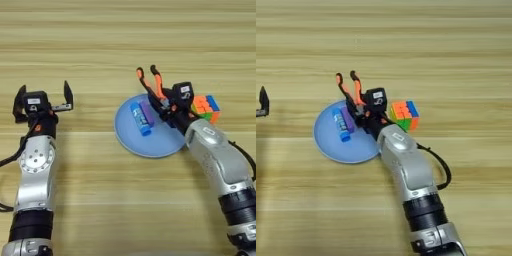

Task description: Move the objects on the table

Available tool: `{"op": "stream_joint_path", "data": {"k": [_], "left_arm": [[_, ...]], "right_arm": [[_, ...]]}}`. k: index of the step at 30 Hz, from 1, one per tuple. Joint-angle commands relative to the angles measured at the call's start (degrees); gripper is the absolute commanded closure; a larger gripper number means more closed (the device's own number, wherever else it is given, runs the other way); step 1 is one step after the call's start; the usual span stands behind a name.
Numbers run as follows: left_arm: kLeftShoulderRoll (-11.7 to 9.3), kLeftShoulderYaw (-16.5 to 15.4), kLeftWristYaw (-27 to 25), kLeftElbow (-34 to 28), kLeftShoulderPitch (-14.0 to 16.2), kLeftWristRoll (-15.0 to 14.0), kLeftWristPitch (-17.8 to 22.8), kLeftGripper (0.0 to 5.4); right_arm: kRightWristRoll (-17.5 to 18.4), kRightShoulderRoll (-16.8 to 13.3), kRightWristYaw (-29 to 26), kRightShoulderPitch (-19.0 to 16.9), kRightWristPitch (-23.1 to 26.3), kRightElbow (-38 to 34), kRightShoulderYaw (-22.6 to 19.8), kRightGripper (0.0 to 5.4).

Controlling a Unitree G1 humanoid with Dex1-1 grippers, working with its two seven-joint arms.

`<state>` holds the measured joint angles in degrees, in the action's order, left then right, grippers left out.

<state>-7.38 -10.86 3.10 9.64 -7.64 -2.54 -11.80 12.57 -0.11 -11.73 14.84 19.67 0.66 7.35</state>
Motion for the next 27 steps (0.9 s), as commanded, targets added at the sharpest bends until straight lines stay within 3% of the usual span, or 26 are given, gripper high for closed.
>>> {"op": "stream_joint_path", "data": {"k": [1,14,27], "left_arm": [[0.1,0.2,0.1,-0.2,0.2,0.4,-0.1,0.0],[0.0,0.2,0.1,-0.5,0.1,0.4,0.1,0.0],[-0.1,0.1,0.0,-0.5,0.0,0.4,0.2,0.0]], "right_arm": [[0.0,-0.3,-0.1,0.2,0.5,-0.2,-1.3,3.04],[-1.9,0.0,-0.3,1.2,-1.8,9.8,-2.7,3.04],[-2.6,0.5,-0.9,0.9,-2.3,10.7,-2.4,3.04]]}}
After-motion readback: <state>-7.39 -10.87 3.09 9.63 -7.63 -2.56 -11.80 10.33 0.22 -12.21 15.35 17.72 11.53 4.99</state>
